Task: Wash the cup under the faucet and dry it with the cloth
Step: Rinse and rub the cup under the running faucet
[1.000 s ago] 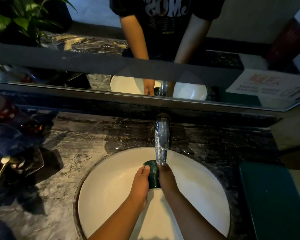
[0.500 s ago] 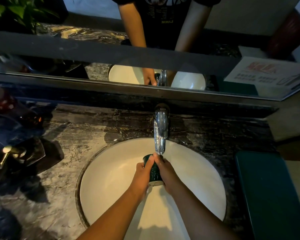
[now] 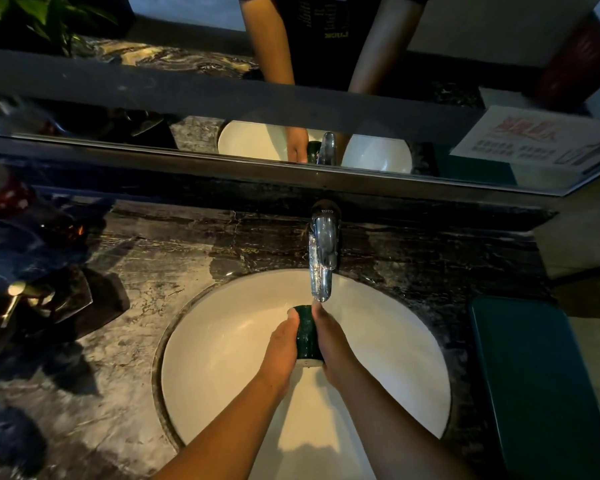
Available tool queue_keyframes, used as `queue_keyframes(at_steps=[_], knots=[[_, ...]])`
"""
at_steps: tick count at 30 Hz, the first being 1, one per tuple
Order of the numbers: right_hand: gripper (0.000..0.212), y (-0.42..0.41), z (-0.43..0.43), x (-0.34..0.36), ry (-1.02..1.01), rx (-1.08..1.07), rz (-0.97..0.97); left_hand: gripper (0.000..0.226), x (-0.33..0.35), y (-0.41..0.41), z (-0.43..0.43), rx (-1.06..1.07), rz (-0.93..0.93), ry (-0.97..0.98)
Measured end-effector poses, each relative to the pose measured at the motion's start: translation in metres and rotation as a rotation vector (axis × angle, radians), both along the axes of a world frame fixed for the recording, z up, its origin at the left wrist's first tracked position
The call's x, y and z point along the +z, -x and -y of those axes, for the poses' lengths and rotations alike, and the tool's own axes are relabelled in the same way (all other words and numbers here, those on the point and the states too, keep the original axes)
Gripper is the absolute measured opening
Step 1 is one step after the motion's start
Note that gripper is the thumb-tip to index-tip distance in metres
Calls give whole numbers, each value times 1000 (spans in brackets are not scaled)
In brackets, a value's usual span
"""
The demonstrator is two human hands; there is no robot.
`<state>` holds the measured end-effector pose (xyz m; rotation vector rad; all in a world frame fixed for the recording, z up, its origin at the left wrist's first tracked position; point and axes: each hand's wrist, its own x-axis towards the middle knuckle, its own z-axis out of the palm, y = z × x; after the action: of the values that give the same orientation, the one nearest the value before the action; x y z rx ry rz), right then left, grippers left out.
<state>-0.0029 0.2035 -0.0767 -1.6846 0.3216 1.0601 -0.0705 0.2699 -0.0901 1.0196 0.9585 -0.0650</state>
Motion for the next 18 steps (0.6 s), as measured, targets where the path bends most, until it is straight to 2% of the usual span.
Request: queue_keyframes(at_steps=[2, 4, 6, 9, 12, 15, 18], knots=[[50, 5, 3, -6, 12, 29, 66, 47, 2, -1, 0, -5, -55, -104], [65, 12, 5, -7, 10, 33, 120, 47, 0, -3, -1, 6, -85, -144], [74, 15, 3, -6, 56, 81, 207, 55, 2, -6, 0, 21, -79, -138], [46, 11, -3, -3, 153, 135, 306, 78, 2, -9, 1, 8, -89, -135], [31, 0, -5, -1, 107, -2, 189, 60, 4, -13, -1, 43, -95, -52], [36, -9, -1, 1, 46, -70, 64, 56, 5, -15, -4, 97, -85, 91], [38, -11, -2, 5, 23, -81, -16, 56, 5, -16, -4, 131, -54, 119]])
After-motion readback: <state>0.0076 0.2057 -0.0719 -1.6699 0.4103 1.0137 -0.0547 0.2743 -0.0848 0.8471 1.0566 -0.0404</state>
